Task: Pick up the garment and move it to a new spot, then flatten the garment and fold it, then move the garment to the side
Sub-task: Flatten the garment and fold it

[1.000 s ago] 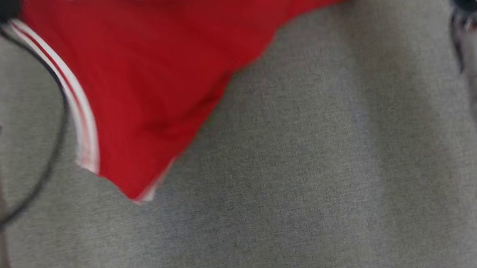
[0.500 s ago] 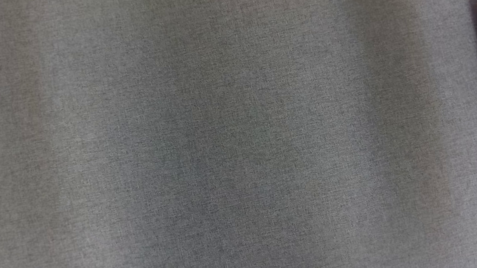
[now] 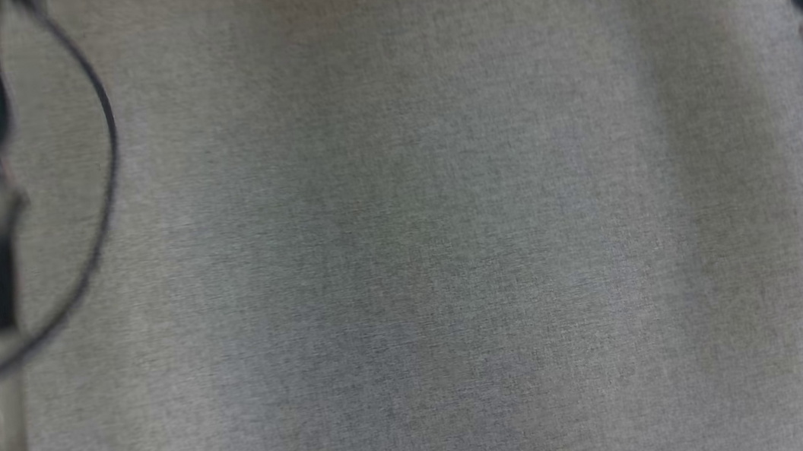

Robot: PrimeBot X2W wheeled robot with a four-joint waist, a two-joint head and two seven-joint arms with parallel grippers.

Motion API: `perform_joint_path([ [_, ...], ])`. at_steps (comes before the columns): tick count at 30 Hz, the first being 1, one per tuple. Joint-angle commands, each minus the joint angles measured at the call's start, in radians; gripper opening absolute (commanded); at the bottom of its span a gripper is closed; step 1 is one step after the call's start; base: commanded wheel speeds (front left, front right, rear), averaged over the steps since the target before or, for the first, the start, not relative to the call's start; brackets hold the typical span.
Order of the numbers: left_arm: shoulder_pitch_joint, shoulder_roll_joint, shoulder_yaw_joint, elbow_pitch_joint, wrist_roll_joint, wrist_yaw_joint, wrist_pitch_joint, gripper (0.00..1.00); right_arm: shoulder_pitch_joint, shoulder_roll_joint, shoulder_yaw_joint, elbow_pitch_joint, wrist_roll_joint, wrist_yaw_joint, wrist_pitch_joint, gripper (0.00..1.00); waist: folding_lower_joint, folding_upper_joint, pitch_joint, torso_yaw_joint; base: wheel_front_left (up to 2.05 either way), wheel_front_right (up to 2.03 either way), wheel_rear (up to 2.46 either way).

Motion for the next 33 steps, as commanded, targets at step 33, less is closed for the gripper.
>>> perform_joint_path([
  [33, 1.286, -0.067, -0.061, -0.403, -0.113, 0.212, 0.005, 0.0, 1.212, 0.117, -0.344, -0.583, 0.213, -0.003, 0.456, 0.0, 0.0, -0.0001, -0.504, 0.076, 0.0, 0.0, 0.0],
])
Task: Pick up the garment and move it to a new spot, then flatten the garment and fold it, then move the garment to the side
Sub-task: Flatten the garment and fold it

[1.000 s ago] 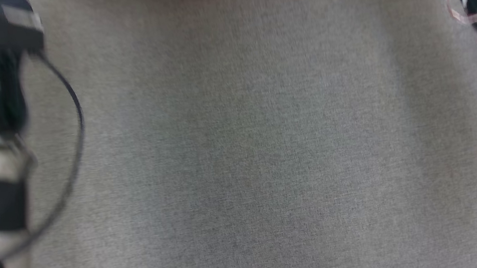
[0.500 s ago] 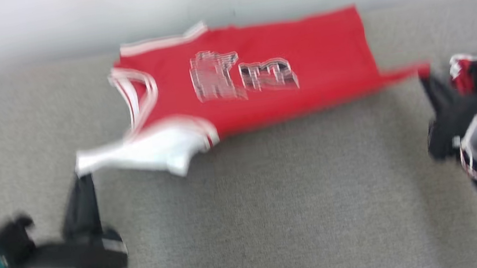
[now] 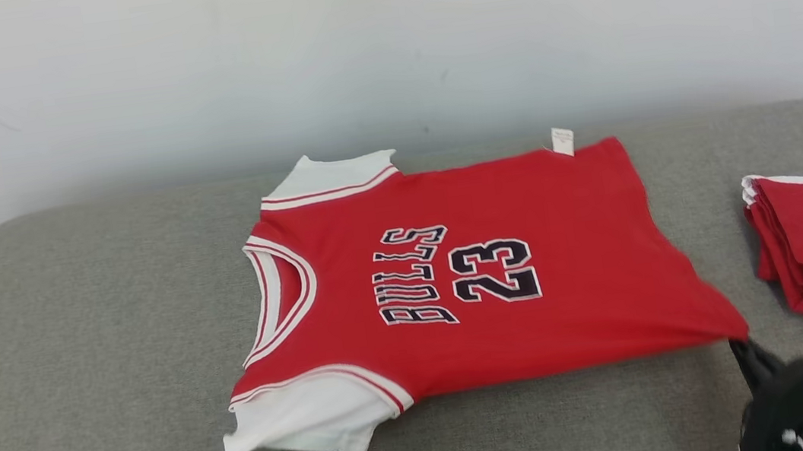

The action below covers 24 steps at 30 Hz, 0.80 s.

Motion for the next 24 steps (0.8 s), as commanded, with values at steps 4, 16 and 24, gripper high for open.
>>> perform_joint_path([
  [4, 0.066, 0.008, -0.004, -0.013, 0.014, 0.03, 0.006, 0.0, 0.132, 0.066, -0.052, -0.115, -0.044, -0.003, 0.041, 0.0, 0.0004, 0.0003, -0.007, 0.009, 0.0, 0.0, 0.0],
  [16, 0.265, 0.045, -0.007, -0.158, -0.024, 0.07, 0.062, 0.0, 0.282, 0.108, -0.079, -0.197, -0.116, -0.003, 0.062, 0.0, 0.0004, 0.0003, -0.004, -0.012, 0.0, 0.0, 0.0],
  [24, 0.088, 0.078, -0.019, -0.13, 0.032, 0.049, 0.083, 0.0, 0.201, 0.109, -0.053, -0.189, -0.114, -0.003, 0.057, 0.0, 0.0004, 0.0003, 0.01, -0.007, 0.0, 0.0, 0.0],
])
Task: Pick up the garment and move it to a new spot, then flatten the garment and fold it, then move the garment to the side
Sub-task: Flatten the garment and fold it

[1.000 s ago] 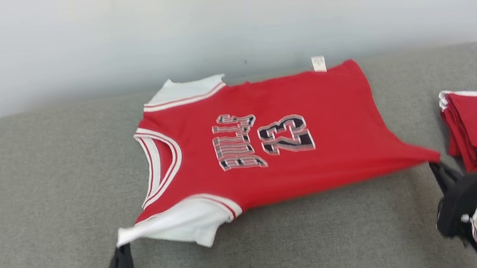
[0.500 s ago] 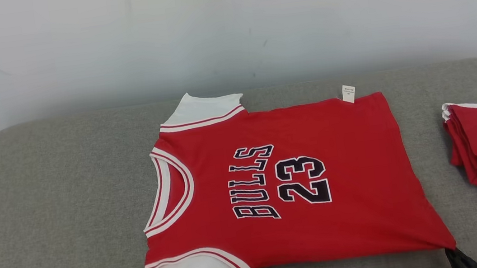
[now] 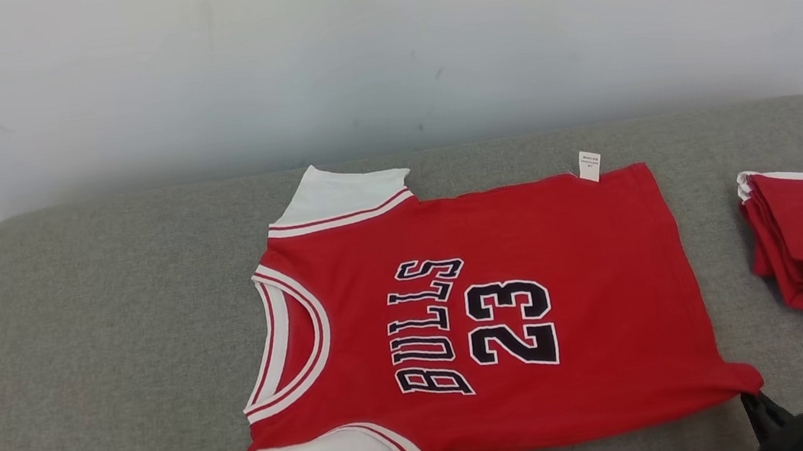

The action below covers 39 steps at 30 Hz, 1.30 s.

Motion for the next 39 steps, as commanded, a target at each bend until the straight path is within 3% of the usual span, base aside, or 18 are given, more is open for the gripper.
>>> perform_joint_path([
  [1, -0.056, 0.0, -0.002, 0.028, 0.011, -0.004, 0.004, 0.0, -0.033, 0.001, 0.006, 0.008, -0.016, -0.003, -0.001, 0.0, 0.0, 0.0, 0.015, -0.004, 0.0, 0.0, 0.0],
  [7, -0.266, -0.017, -0.029, 0.169, 0.051, -0.021, 0.03, 0.0, -0.164, 0.001, 0.038, 0.056, -0.04, -0.003, 0.008, 0.0, 0.0, 0.0, 0.066, -0.026, 0.0, 0.0, 0.0],
  [16, -0.468, -0.039, -0.032, 0.352, 0.084, -0.008, 0.026, 0.0, -0.322, 0.001, 0.021, 0.156, -0.065, -0.003, -0.019, 0.0, 0.0, 0.0, 0.139, -0.045, 0.0, 0.0, 0.0],
  [23, -0.604, -0.035, -0.057, 0.479, 0.119, -0.039, 0.013, 0.0, -0.401, 0.0, 0.037, 0.247, -0.075, -0.003, -0.044, 0.0, 0.0, 0.0, 0.178, -0.053, 0.0, 0.0, 0.0],
  [39, -0.732, -0.039, -0.072, 0.616, 0.135, -0.064, -0.019, 0.0, -0.477, 0.001, -0.016, 0.36, -0.059, -0.003, -0.085, 0.0, 0.0, 0.0, 0.214, -0.052, 0.0, 0.0, 0.0],
])
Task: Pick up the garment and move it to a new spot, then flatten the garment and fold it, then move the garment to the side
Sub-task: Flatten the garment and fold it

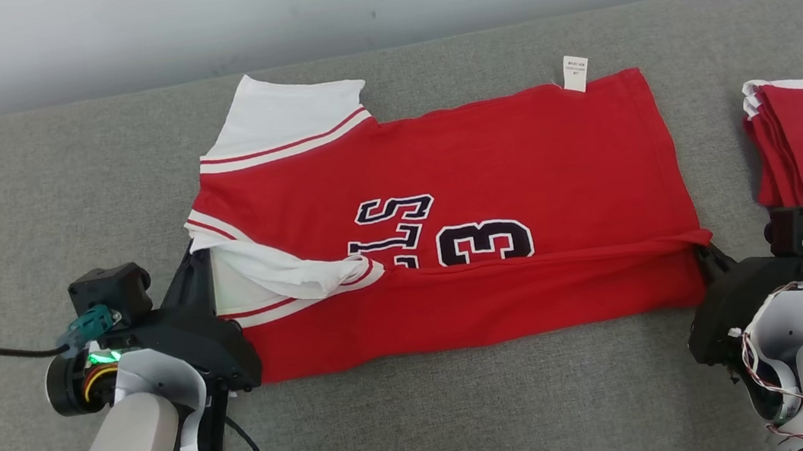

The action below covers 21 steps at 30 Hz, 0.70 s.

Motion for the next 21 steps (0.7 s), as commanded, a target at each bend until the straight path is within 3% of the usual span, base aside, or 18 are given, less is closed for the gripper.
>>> perform_joint_path([
  [1, -0.015, -0.005, -0.004, 0.01, -0.001, -0.002, -0.009, 0.0, -0.009, 0.0, 0.001, 0.01, -0.007, -0.003, 0.0, 0.0, -0.0001, -0.0002, 0.003, 0.004, 0.0, 0.0, 0.0],
  [5, -0.035, -0.005, -0.011, 0.028, 0.008, -0.008, -0.022, 0.0, -0.014, 0.001, 0.011, 0.019, -0.004, -0.003, -0.013, 0.0, -0.0001, -0.0002, 0.006, 0.009, 0.0, 0.0, 0.0],
  [6, -0.036, -0.006, -0.012, 0.033, 0.01, -0.007, -0.025, 0.0, -0.02, 0.001, 0.022, 0.018, 0.008, -0.003, -0.022, 0.06, -0.0001, -0.0002, 0.007, 0.009, 0.0, 0.0, 0.0],
  [7, -0.038, -0.005, -0.012, 0.038, 0.013, -0.005, -0.033, 0.0, -0.025, 0.001, 0.034, 0.02, 0.02, -0.003, -0.029, 0.85, -0.0001, -0.0002, 0.007, 0.009, 0.0, 0.0, 0.0],
  [8, -0.041, -0.004, -0.012, 0.044, 0.012, -0.005, -0.034, 0.0, -0.026, 0.001, 0.045, 0.022, 0.02, -0.003, -0.034, 1.0, -0.0001, -0.0002, 0.006, 0.009, 0.0, 0.0, 0.0],
  [11, -0.049, -0.002, -0.01, 0.058, 0.015, -0.002, -0.046, 0.0, -0.042, 0.0, 0.065, 0.025, 0.026, -0.003, -0.047, 1.0, -0.0001, -0.0002, 0.004, 0.007, 0.0, 0.0, 0.0],
  [13, -0.048, -0.003, -0.016, 0.065, 0.021, -0.003, -0.058, 0.83, -0.052, 0.001, 0.073, 0.029, 0.028, -0.003, -0.058, 1.0, -0.0001, -0.0002, 0.0, 0.01, 0.0, 0.0, 0.0],
  [14, -0.043, -0.004, -0.019, 0.07, 0.023, -0.003, -0.06, 1.0, -0.052, 0.001, 0.075, 0.031, 0.028, -0.003, -0.063, 1.0, -0.0001, -0.0002, -0.004, 0.012, 0.0, 0.0, 0.0],
  [21, 0.013, 0.013, -0.034, 0.071, 0.034, -0.005, -0.082, 1.0, -0.006, 0.0, 0.065, 0.012, 0.008, -0.003, -0.049, 1.0, -0.0001, -0.0002, -0.04, 0.023, 0.0, 0.0, 0.0],
])
